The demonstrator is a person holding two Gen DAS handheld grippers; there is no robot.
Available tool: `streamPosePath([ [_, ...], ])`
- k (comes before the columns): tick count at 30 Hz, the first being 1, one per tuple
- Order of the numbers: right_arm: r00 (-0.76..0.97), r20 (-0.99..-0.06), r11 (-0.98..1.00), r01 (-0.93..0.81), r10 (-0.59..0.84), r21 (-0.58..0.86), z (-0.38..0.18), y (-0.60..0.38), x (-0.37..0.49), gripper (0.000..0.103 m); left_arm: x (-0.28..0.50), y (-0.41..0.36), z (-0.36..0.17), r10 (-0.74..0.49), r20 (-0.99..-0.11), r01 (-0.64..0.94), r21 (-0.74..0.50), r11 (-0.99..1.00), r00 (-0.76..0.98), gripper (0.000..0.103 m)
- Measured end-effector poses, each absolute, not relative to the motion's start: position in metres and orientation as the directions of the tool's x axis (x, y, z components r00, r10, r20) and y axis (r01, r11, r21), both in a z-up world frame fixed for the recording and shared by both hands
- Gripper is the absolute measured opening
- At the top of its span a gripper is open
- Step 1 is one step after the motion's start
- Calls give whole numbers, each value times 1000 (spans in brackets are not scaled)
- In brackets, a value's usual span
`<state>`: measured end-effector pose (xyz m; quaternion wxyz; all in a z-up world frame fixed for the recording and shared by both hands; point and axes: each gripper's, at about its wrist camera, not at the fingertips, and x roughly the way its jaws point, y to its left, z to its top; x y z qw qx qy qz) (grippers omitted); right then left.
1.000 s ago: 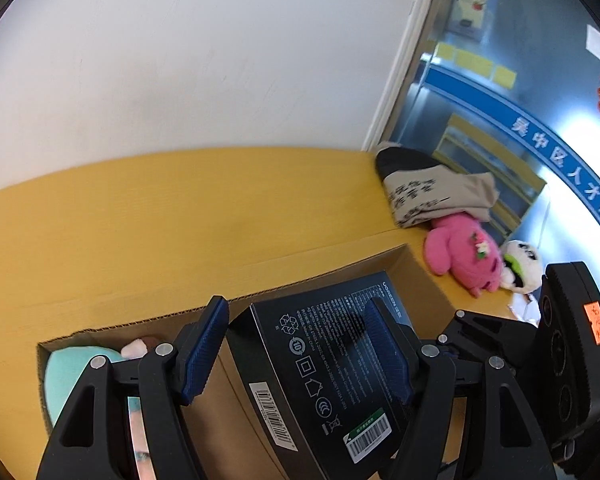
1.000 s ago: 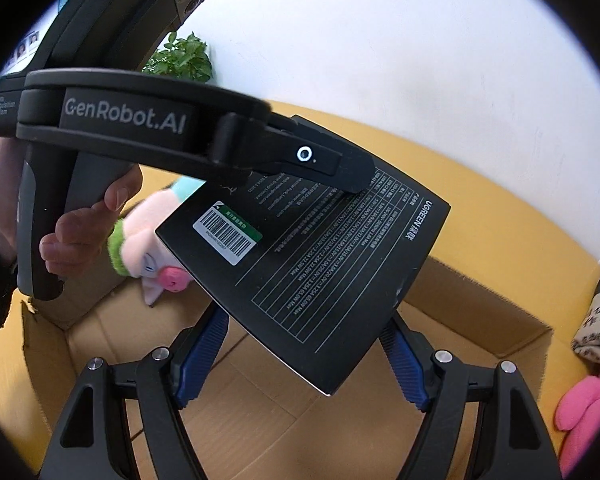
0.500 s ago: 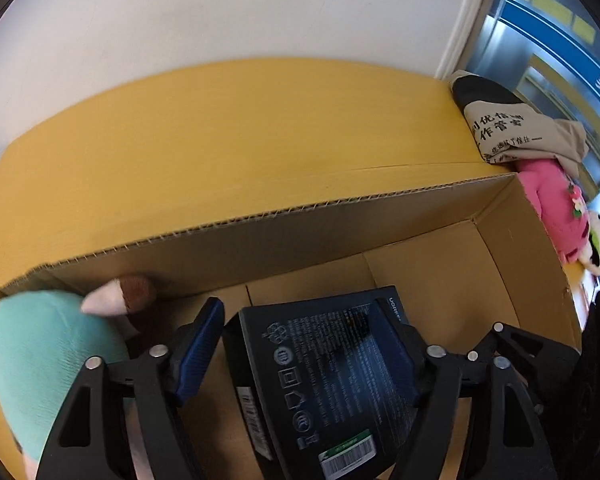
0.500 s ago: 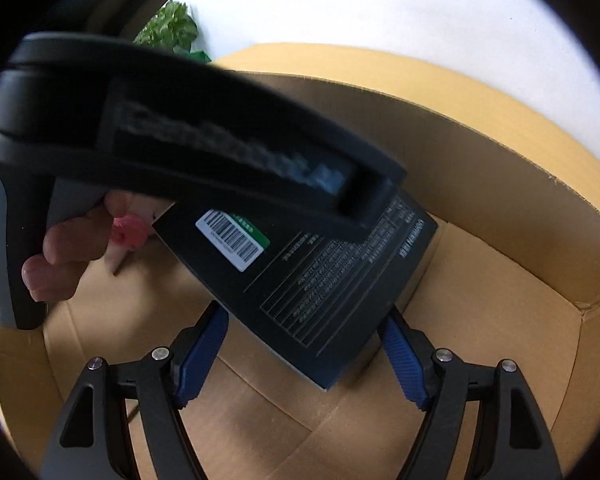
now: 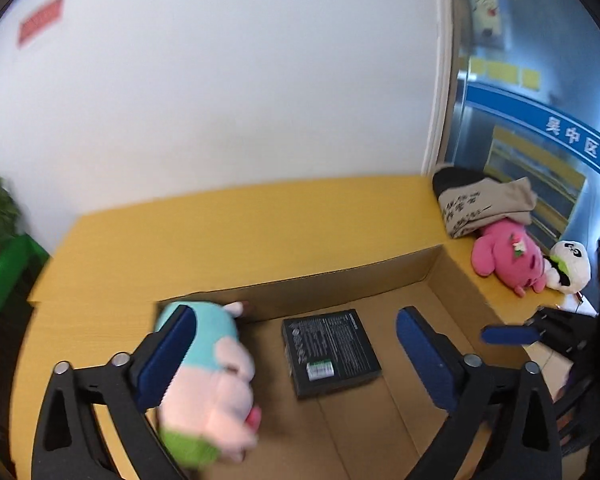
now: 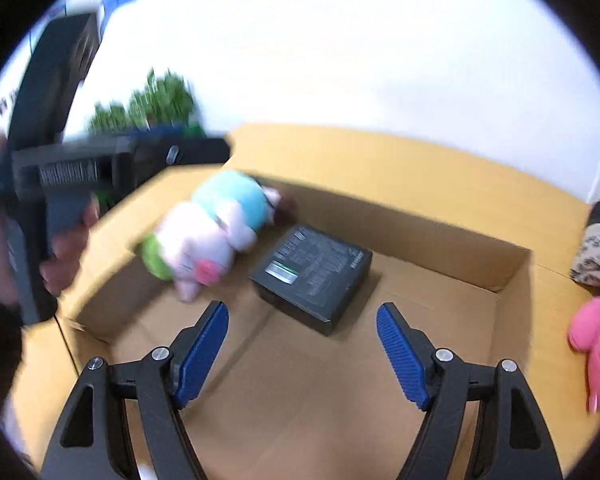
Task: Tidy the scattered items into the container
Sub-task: 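Lower the black box into the cardboard box and open the left gripper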
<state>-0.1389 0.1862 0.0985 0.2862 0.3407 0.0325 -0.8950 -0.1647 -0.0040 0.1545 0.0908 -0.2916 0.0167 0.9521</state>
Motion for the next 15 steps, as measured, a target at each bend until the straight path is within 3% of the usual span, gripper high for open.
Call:
streamPosePath([
  [6,-682,-544,-850,512,-490,124,120,187,-46,77,-67,-9,165,111,-498,-124,-8,-992,-860,103],
  [15,-689,-603,-900,418,-402,122,109,195,20,77,15,-9,135,84,-534,-51,-76,-996,-841,103],
])
